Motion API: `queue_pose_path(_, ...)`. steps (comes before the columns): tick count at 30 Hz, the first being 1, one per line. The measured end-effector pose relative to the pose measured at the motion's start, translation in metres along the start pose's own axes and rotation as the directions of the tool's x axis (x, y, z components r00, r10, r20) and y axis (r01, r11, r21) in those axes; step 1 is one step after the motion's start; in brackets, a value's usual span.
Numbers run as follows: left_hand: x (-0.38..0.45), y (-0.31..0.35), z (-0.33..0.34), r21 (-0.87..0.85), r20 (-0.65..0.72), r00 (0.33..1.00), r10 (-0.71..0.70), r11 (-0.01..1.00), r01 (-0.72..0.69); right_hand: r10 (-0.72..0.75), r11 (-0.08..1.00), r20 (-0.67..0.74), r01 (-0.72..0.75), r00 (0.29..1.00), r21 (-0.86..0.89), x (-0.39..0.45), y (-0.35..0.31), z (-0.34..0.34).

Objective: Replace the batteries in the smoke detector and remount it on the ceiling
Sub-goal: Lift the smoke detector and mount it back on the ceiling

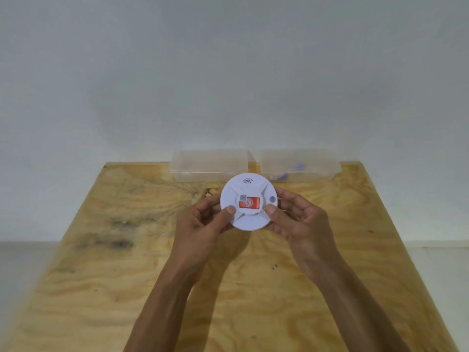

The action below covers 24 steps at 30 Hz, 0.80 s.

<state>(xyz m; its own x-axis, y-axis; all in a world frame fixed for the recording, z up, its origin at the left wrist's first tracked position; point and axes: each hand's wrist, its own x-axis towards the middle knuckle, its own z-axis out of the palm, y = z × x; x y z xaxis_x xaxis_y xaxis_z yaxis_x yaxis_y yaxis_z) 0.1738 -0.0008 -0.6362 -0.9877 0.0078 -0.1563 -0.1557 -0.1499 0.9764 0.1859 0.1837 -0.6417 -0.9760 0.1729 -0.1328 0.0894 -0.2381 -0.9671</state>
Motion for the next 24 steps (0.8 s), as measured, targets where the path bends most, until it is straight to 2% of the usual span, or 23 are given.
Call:
queue_pose_path(4,0.006,0.04,0.007,0.009,0.01,1.0,0.001,1.0,-0.001,0.012,0.999,-0.009,-0.012,1.0,-0.03,0.007,-0.04,0.01)
queue_pose_path(9,-0.001,0.119,0.022,0.016,0.031,0.999,0.044,0.999,-0.045,-0.014,0.998,-0.01,0.014,1.0,-0.062,-0.001,-0.122,0.025)
queue_pose_path(16,-0.022,0.239,0.043,0.039,0.05,0.991,0.127,0.991,-0.129,-0.129,0.987,0.019,0.13,0.991,-0.092,-0.019,-0.244,0.048)
queue_pose_path(21,-0.04,0.303,0.05,0.032,0.056,0.982,0.178,0.983,-0.18,-0.174,0.98,0.045,0.178,0.984,-0.092,-0.032,-0.306,0.063)
queue_pose_path(24,-0.04,0.331,0.051,0.045,0.061,0.969,0.24,0.969,-0.243,-0.247,0.958,0.073,0.254,0.966,-0.134,-0.032,-0.333,0.072)
